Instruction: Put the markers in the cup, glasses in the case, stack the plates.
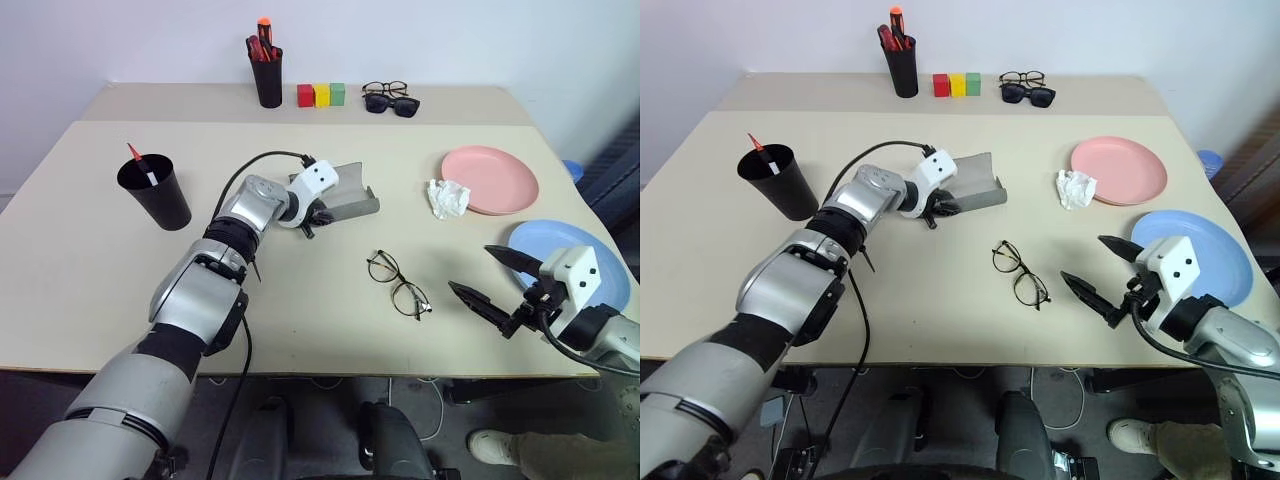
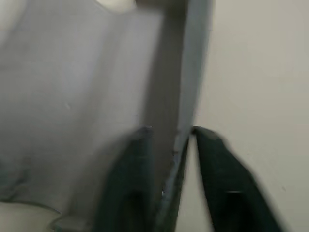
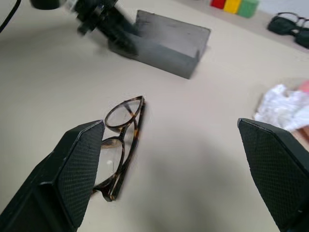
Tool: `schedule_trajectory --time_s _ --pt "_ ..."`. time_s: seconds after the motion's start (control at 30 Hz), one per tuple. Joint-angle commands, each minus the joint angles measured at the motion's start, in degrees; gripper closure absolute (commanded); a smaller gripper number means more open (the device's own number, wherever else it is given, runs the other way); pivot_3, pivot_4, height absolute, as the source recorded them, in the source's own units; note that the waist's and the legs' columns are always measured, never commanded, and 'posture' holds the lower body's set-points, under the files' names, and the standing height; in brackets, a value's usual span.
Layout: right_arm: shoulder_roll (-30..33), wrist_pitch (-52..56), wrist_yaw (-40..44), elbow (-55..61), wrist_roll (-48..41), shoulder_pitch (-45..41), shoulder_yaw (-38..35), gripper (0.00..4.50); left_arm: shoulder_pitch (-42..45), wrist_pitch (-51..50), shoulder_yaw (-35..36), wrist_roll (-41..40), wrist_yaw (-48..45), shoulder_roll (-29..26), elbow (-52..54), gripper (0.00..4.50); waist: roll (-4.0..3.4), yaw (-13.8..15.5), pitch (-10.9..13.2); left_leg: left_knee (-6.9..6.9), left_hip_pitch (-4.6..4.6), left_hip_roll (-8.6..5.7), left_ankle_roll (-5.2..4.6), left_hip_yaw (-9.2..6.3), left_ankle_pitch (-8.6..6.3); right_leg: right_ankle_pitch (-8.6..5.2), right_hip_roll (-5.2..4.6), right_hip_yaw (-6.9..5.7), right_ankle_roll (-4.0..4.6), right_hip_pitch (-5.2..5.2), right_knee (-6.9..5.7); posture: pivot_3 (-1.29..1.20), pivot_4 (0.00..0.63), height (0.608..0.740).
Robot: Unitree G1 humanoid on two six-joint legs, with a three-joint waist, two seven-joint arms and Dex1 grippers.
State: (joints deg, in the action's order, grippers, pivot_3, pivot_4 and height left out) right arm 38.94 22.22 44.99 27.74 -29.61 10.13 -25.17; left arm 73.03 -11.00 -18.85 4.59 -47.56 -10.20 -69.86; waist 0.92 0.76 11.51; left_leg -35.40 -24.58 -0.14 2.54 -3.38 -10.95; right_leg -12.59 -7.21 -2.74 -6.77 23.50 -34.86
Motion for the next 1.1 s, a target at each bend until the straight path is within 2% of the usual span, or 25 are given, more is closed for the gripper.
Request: schedule_trajectory --time_s 0.03,0.23,0.33,0.43,0.6,0.8,0.93,1.1 --pt "-0.29 -0.60 -1.09 2.56 -1.19 0.50 -1.87 0.00 3.45 2.21 1.65 1.22 -1.03 0.27 -0.78 4.43 0.02 0.06 0.01 0.00 -0.02 0.00 0.00 0.00 0.00 0.00 0.00 0.00 0.00 0.00 0.01 0.00 0.150 0.740" --pt "-0.32 -1.68 -1.76 1.76 -0.94 0.38 -1.22 0.00 0.75 2.91 0.78 1.78 -13.44 -2.10 4.38 4.43 0.01 -0.01 0.01 0.05 -0.15 0.00 -0.04 -0.01 -0.02 0.03 -0.01 -0.05 0.03 -0.02 0.32 0.00 0.150 0.740" --pt "-0.38 -1.94 -2.08 1.37 -0.89 -0.34 -0.59 0.00 -4.45 0.94 -0.30 1.46 -20.90 -5.88 14.14 4.43 -0.04 -0.27 -0.02 0.08 -0.19 0.00 -0.15 0.01 -0.09 0.16 -0.01 -0.04 -0.04 -0.01 0.39 0.00 0.150 0.740" --pt "-0.34 -2.26 -2.22 0.77 -0.58 -1.29 0.56 0.00 -13.97 -6.42 -1.23 0.41 -27.56 -13.43 34.19 4.43 -0.07 -0.53 -0.02 0.17 -0.18 0.02 -0.17 0.00 -0.09 0.28 0.00 -0.03 0.07 0.04 0.34 0.00 0.150 0.740" --pt "-0.37 -2.63 -2.36 -0.29 -0.39 -2.65 1.72 0.00 -25.03 -20.95 0.05 -2.19 -30.88 -23.21 59.94 4.43 -0.11 -0.16 -0.03 0.10 -0.17 0.05 -0.17 -0.02 -0.09 0.16 0.02 -0.02 0.27 0.04 0.26 0.00 0.150 0.740" --pt "-0.31 -3.09 -1.92 -1.84 0.01 -4.27 3.27 0.00 -33.66 -29.61 -0.33 -7.49 -34.42 -31.56 79.48 4.43 -0.12 -0.03 -0.04 -0.17 -0.17 0.06 -0.16 -0.04 -0.10 0.10 0.02 -0.01 0.24 -0.13 0.34 0.00 0.150 0.740" --pt "0.03 -2.68 -2.25 -2.09 -0.02 -5.55 3.94 0.00 -34.99 -33.70 -2.06 -8.98 -32.25 -31.66 84.91 4.43 -0.12 0.07 -0.04 -0.23 -0.18 0.07 -0.16 -0.04 -0.10 0.10 0.02 0.00 0.24 -0.14 0.36 0.00 0.150 0.740" --pt "0.25 -1.17 -3.49 -0.28 -0.45 -5.57 3.67 0.00 -31.31 -40.07 -6.71 -7.88 -25.94 -26.26 84.36 4.43 -0.13 0.08 -0.04 -0.27 -0.21 0.06 -0.18 -0.04 -0.09 0.10 0.02 -0.01 0.22 -0.15 0.34 0.00 0.150 0.740"
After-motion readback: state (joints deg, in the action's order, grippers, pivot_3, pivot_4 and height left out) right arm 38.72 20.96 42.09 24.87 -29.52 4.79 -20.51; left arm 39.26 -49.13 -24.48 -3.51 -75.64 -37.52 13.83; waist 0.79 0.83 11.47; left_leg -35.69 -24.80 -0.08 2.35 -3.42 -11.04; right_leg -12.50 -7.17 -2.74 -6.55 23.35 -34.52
